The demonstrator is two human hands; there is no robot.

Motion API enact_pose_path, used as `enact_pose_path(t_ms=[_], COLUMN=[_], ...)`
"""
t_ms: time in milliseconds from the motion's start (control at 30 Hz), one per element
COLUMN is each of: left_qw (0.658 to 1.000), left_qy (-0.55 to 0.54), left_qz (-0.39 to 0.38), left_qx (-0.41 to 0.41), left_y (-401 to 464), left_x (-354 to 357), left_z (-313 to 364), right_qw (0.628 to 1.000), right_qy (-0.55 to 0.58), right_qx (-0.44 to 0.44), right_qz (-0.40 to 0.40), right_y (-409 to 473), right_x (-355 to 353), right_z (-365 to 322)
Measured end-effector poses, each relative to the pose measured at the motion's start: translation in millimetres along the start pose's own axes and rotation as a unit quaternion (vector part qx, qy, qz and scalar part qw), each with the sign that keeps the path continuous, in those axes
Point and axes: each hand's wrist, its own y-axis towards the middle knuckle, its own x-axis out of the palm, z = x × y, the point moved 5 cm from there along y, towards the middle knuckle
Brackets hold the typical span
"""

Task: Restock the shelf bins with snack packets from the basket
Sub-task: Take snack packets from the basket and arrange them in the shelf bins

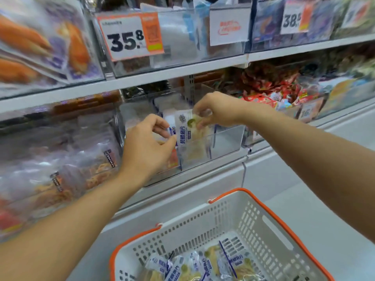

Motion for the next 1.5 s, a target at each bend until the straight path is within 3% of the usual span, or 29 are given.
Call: enact_pose_path(t_ms=[167, 300, 433, 500, 567, 633, 700, 733, 800, 900, 1033, 1100, 1200, 1300, 1367, 1500], left_qw=[1.000, 0.994, 0.965, 0.943, 0.882, 0.765, 0.678, 0.653, 0.624, 0.623, 0.631, 0.629, 0.667, 0.640, 0.615, 0.639], left_qy=[0.008, -0.033, -0.043, -0.017, 0.056, 0.165, 0.235, 0.257, 0.284, 0.280, 0.285, 0.264, 0.237, 0.288, 0.280, 0.248], left_qz=[0.003, -0.022, -0.120, -0.206, -0.387, -0.568, -0.665, -0.693, -0.719, -0.726, -0.714, -0.729, -0.706, -0.707, -0.734, -0.725], left_qx=[0.015, 0.100, 0.228, 0.261, 0.265, 0.254, 0.204, 0.166, 0.116, 0.079, 0.101, 0.058, 0.021, 0.081, 0.066, 0.065], left_y=[13, 19, -3, -22, -52, -83, -98, -100, -101, -100, -107, -106, -100, -104, -110, -104], left_x=[11, 28, 59, 84, 119, 149, 168, 175, 188, 201, 198, 186, 175, 177, 181, 198], left_z=[1, 21, 47, 46, 31, -1, -37, -52, -70, -72, -62, -63, -70, -78, -79, -70], right_qw=[0.996, 0.990, 0.949, 0.942, 0.976, 0.986, 0.912, 0.873, 0.835, 0.820, 0.845, 0.843, 0.830, 0.802, 0.772, 0.728], right_qy=[-0.072, -0.066, 0.022, 0.039, 0.067, 0.080, 0.064, 0.043, 0.012, 0.009, 0.078, 0.098, 0.143, 0.187, 0.218, 0.235], right_qx=[-0.003, -0.029, -0.074, -0.037, 0.035, 0.119, 0.167, 0.176, 0.176, 0.166, 0.221, 0.262, 0.333, 0.433, 0.501, 0.602], right_qz=[0.059, 0.124, 0.305, 0.333, 0.206, -0.088, -0.369, -0.452, -0.522, -0.547, -0.481, -0.460, -0.424, -0.366, -0.325, -0.230], right_y=[2, -12, -65, -95, -117, -142, -180, -197, -218, -217, -199, -205, -222, -228, -229, -236], right_x=[35, 31, 1, 21, 83, 179, 260, 287, 324, 345, 358, 371, 394, 412, 422, 424], right_z=[-3, 2, 3, 12, 37, 68, 86, 91, 100, 111, 127, 131, 126, 127, 133, 144])
